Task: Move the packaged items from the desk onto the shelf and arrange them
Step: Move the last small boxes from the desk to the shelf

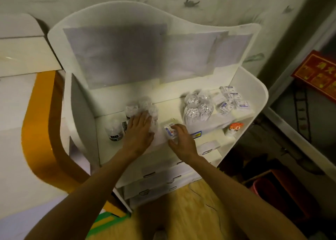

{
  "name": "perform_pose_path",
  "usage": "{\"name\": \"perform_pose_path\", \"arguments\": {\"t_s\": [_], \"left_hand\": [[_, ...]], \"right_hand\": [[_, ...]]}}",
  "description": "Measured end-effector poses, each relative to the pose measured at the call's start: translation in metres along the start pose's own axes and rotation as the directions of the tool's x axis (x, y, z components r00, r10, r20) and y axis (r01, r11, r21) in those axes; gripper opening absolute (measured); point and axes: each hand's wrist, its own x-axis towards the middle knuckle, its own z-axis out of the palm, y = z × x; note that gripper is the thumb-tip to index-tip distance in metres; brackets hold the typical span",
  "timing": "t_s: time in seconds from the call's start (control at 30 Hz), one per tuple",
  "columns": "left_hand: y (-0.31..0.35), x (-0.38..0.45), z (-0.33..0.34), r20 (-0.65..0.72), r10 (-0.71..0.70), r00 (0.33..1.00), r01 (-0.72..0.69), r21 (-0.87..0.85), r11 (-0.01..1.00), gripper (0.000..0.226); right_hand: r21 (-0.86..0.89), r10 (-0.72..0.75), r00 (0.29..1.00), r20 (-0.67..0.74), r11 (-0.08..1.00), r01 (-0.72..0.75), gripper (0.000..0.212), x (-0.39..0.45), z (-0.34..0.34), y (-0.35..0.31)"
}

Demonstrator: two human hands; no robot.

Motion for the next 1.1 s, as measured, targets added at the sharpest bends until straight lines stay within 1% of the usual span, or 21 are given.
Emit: {"name": "perform_pose_path", "arguments": {"t_s": [0.13,0.2,0.27,0.33,0.43,0.5,0.57,0.63,0.73,0.83,0.93,1.03,1.1], "left_hand": [[-0.008,0.013,0.008,-0.01,0.016,1.0,-0.016,0.005,1.0,0.077],[-0.007,0.014,0.009,-0.022,0.063,0.998,-0.063,0.0,0.998,0.079],[-0.002,0.019,0.005,-0.064,0.134,0.989,-0.135,-0.011,0.991,0.074],[0.009,0.031,-0.002,-0.147,0.187,0.971,-0.196,-0.043,0.98,0.063],[0.037,0.053,-0.01,-0.24,0.189,0.952,-0.223,-0.123,0.967,0.053],[0.064,0.066,-0.013,-0.262,0.213,0.941,-0.259,-0.156,0.953,0.049],[0.095,0.081,-0.015,-0.26,0.279,0.925,-0.328,-0.17,0.929,0.047],[0.126,0.094,-0.017,-0.23,0.307,0.924,-0.355,-0.209,0.911,0.05],[0.17,0.106,-0.01,-0.167,0.288,0.943,-0.327,-0.304,0.895,0.058],[0.211,0.118,0.003,-0.026,0.288,0.957,-0.279,-0.339,0.898,0.066],[0.245,0.13,0.028,0.122,0.273,0.954,-0.222,-0.325,0.92,0.076],[0.267,0.139,0.055,0.233,0.262,0.936,-0.198,-0.267,0.943,0.083],[0.279,0.144,0.069,0.295,0.245,0.924,-0.184,-0.218,0.958,0.084]], "right_hand": [[-0.042,-0.088,0.994,0.068,0.995,0.09,0.052,0.02,0.008,0.008],[-0.045,-0.162,0.985,0.057,0.985,0.164,0.051,0.022,0.005,0.006],[-0.042,-0.224,0.975,0.002,0.974,0.224,0.052,0.022,-0.006,0.005],[-0.057,-0.271,0.958,-0.091,0.962,0.267,0.051,0.022,-0.023,0.008],[-0.089,-0.319,0.914,-0.251,0.948,0.307,0.046,0.018,-0.055,0.025],[-0.088,-0.289,0.905,-0.312,0.957,0.276,0.042,0.017,-0.081,0.044],[-0.089,-0.224,0.915,-0.337,0.975,0.205,0.04,0.023,-0.108,0.064],[-0.106,-0.142,0.921,-0.362,0.988,0.111,0.041,0.033,-0.131,0.083],[-0.065,0.014,0.92,-0.392,0.997,-0.043,0.042,0.041,-0.148,0.109],[-0.01,0.125,0.918,-0.376,0.99,-0.139,0.046,0.046,-0.16,0.141],[0.01,0.179,0.924,-0.339,0.982,-0.187,0.047,0.049,-0.178,0.175],[-0.004,0.168,0.929,-0.329,0.984,-0.179,0.043,0.053,-0.193,0.207],[0.008,0.151,0.944,-0.294,0.988,-0.155,0.042,0.059,-0.2,0.227]]}}
